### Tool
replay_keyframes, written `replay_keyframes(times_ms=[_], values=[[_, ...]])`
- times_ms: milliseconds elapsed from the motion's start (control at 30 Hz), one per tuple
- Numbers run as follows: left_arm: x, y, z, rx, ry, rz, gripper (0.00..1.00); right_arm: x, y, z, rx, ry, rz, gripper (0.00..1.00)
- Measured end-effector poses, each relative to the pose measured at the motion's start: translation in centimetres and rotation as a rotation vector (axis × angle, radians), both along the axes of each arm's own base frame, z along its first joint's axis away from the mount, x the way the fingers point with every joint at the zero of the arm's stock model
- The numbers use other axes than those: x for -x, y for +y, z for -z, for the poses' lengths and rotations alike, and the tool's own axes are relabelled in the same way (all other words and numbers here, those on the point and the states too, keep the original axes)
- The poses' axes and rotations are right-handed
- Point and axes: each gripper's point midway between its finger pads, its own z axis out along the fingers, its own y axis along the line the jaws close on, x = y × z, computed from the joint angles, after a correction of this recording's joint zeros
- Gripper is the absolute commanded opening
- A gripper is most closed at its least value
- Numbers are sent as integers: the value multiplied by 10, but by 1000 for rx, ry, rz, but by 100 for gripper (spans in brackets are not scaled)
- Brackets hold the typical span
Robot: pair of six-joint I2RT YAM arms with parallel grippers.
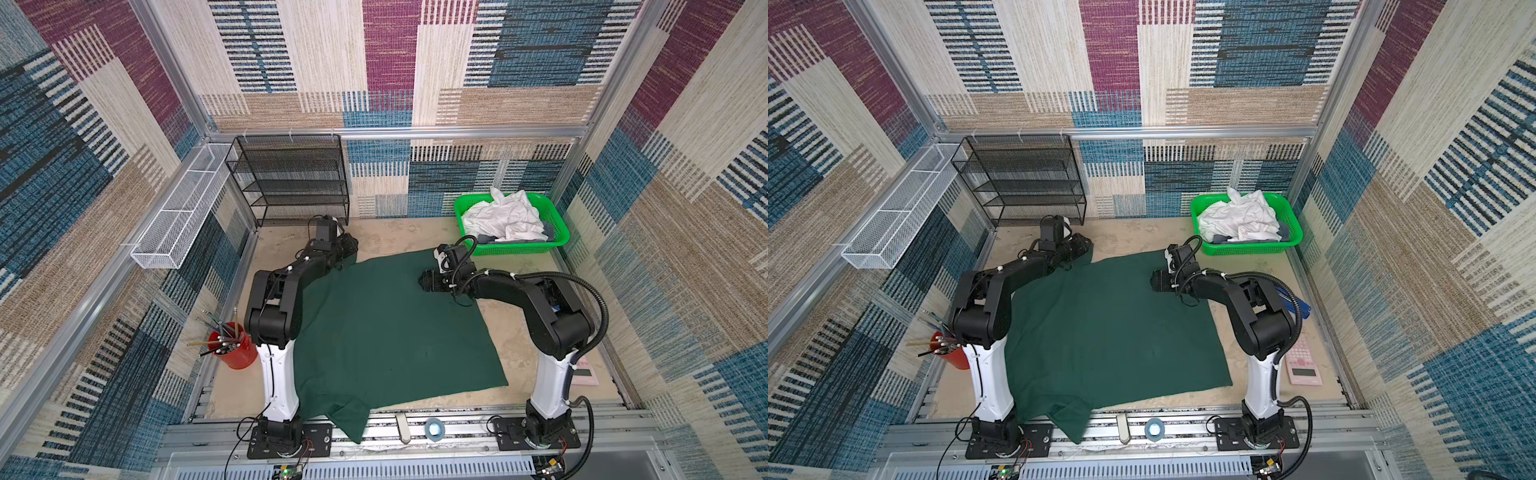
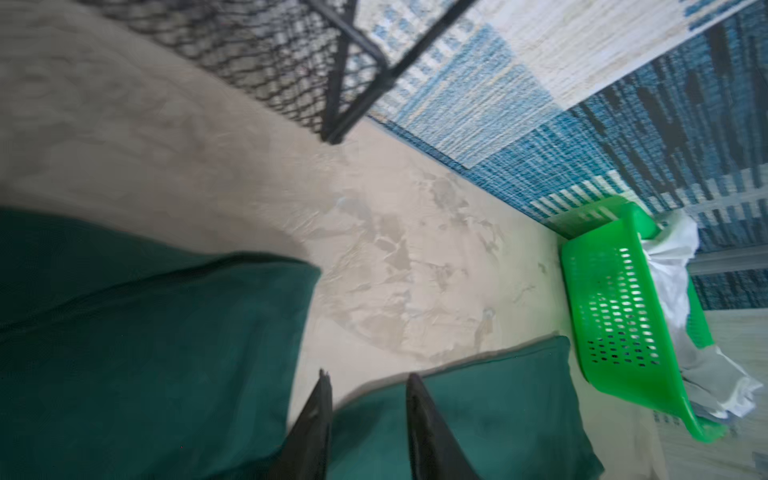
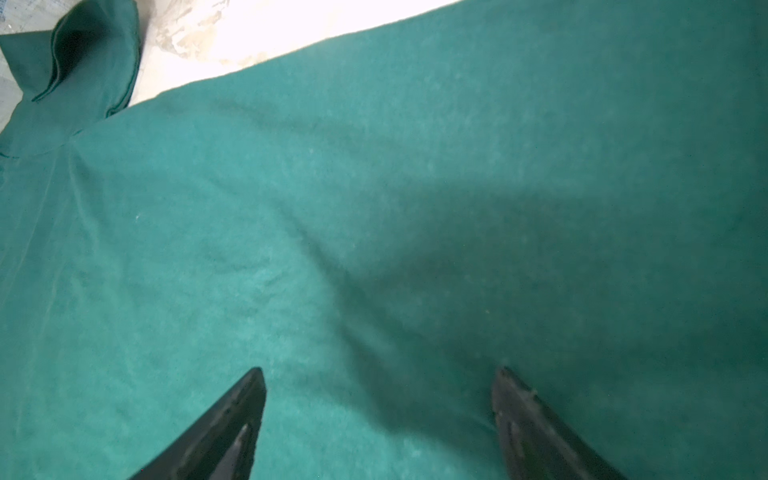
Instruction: Fold and stack the t-shirts
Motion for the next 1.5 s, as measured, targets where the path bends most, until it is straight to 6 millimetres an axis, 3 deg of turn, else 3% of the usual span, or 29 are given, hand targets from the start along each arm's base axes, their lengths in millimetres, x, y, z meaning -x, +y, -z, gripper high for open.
replay_keyframes(times_ms=[167,433,600,967,1100,1267,1500], values=[[37,49,26,-88,131,-107,32,6,-3,4,-4,-9,0,86],[85,79,57,-193,357,-158,32,35,-15,9,-23,-15,19,86],[123,83,73,-209,465,-172,32,53,-30,7,-5,-8,55,87],[191,72,67,-130,531,-132,33,92,-62,5,82,90,114,87],[178,62,41,-86,438,-105,33,99,-68,2,109,124,123,87],[128,57,21,-72,341,-117,33,89,-66,-4,113,117,127,87],[69,57,40,-65,330,-162,33,93,-66,5,124,148,121,87]])
